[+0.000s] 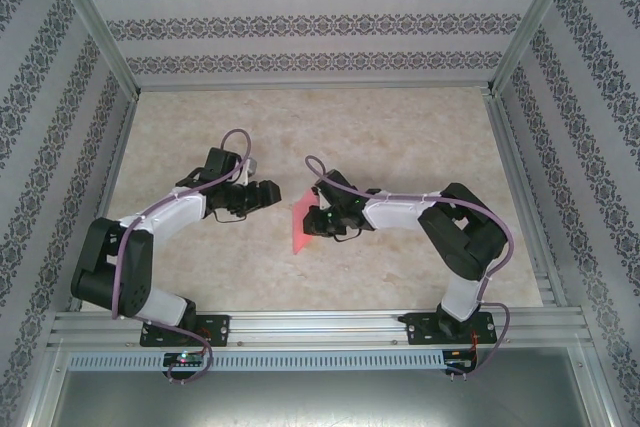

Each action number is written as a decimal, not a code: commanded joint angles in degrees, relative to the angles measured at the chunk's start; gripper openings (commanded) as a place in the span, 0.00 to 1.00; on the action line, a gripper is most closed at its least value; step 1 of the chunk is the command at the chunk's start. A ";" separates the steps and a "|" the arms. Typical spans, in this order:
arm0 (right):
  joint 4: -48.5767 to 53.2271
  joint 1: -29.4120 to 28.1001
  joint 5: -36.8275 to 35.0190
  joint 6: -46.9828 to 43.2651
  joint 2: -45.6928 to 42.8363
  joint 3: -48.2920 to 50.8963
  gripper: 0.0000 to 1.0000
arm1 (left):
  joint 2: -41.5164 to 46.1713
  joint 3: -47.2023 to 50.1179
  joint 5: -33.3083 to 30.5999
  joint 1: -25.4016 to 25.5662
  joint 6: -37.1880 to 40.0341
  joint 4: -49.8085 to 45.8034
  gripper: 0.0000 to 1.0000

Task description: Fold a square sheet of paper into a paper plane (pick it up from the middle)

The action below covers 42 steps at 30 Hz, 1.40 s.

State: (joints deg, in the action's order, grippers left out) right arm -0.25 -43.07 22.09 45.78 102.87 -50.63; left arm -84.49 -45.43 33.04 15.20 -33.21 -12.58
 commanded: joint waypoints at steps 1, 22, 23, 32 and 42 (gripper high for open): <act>-9.40 0.86 2.24 2.40 0.66 3.29 0.09 | -1.02 0.85 0.60 1.64 -2.03 3.08 0.69; -20.78 3.08 6.67 4.27 1.87 10.86 0.02 | -9.92 3.05 -1.62 10.90 -13.09 18.68 0.51; -20.95 3.08 6.75 4.31 1.89 11.03 0.02 | -10.51 3.09 -1.54 10.90 -13.57 19.40 0.49; -20.36 4.30 7.09 3.77 0.88 11.44 0.02 | -11.96 2.64 -1.48 11.69 -14.82 21.81 0.28; -18.94 4.07 5.83 3.95 -0.56 10.39 0.07 | -11.45 1.38 -3.60 12.83 -10.57 16.37 0.05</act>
State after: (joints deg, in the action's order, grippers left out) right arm -21.47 -39.11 29.43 49.78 103.15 -40.32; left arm -96.71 -42.78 30.76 26.92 -46.44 6.46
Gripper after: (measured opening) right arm 0.071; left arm 0.067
